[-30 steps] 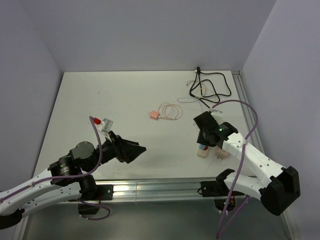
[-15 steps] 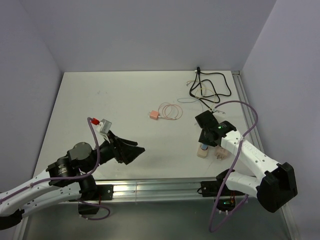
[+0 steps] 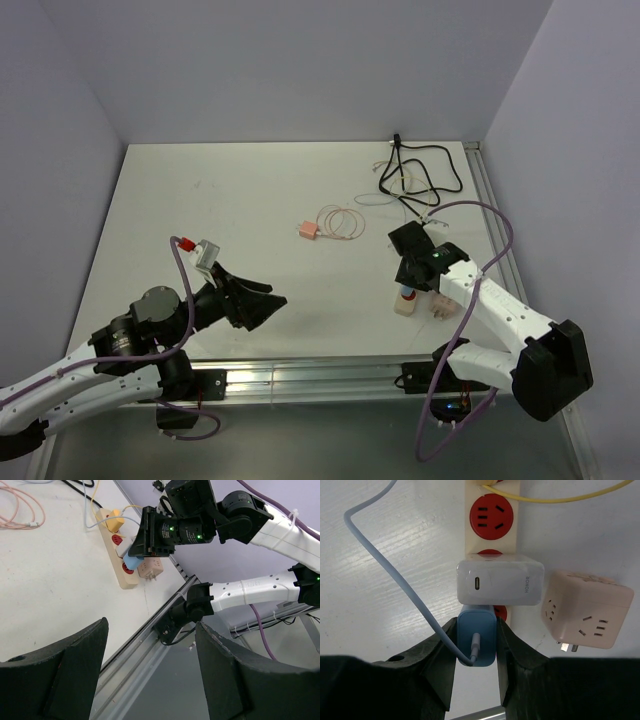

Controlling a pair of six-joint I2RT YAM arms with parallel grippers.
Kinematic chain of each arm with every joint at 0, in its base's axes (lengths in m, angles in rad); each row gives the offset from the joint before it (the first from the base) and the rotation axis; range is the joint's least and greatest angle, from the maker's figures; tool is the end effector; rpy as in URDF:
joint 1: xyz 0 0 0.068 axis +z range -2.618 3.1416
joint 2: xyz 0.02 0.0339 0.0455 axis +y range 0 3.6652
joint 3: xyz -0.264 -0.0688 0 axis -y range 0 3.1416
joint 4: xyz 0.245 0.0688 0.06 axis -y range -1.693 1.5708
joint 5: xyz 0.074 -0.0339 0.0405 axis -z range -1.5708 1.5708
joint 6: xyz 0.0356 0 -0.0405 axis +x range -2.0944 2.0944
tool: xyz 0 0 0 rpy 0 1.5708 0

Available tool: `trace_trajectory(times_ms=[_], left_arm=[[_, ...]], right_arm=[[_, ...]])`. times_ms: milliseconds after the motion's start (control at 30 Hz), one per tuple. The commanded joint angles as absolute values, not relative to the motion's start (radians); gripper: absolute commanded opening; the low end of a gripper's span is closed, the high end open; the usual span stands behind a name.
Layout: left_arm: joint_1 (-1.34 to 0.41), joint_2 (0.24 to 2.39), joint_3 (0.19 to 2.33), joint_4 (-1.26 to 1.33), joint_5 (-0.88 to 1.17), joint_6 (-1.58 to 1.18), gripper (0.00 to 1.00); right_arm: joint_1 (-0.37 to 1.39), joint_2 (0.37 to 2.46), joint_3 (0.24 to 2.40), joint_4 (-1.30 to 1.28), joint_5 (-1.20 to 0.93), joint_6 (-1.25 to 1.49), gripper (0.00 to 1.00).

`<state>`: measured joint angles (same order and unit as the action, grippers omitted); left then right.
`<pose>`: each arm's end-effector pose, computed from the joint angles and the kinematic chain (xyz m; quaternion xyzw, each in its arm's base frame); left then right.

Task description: Insert the plug

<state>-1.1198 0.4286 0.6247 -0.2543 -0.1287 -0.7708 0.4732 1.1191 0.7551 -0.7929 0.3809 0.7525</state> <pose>0.0554 -0.1039 0.3234 0.0826 0.7225 -0.5278 0.4389 0.1824 0.0785 0.2219 0.1723 0.9462 -0.0355 0.2716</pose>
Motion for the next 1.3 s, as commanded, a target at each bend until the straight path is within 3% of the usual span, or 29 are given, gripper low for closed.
trace_trajectory(times_ms=[0, 733, 1033, 1267], left_arm=[[-1.120, 0.425, 0.646, -0.239, -0.130, -0.747, 0.75], [-1.120, 0.385, 0.637, -0.241, -0.127, -0.761, 0.75], [-1.120, 0.396, 0.646, -0.252, -0.120, -0.753, 0.76], [-1.120, 0.397, 0.655, -0.253, -0.109, -0.762, 0.76]], right_arm=[[0.466, 1.140, 0.736, -0.776, 0.425, 0.765, 0.00], [0.529, 1.218, 0.612, -0.781, 0.354, 0.943, 0.00], [0.735, 1.181, 0.552, -0.831, 0.368, 1.158, 0.00], [0.689, 1.062, 0.494, -0.804, 0.298, 1.149, 0.00]])
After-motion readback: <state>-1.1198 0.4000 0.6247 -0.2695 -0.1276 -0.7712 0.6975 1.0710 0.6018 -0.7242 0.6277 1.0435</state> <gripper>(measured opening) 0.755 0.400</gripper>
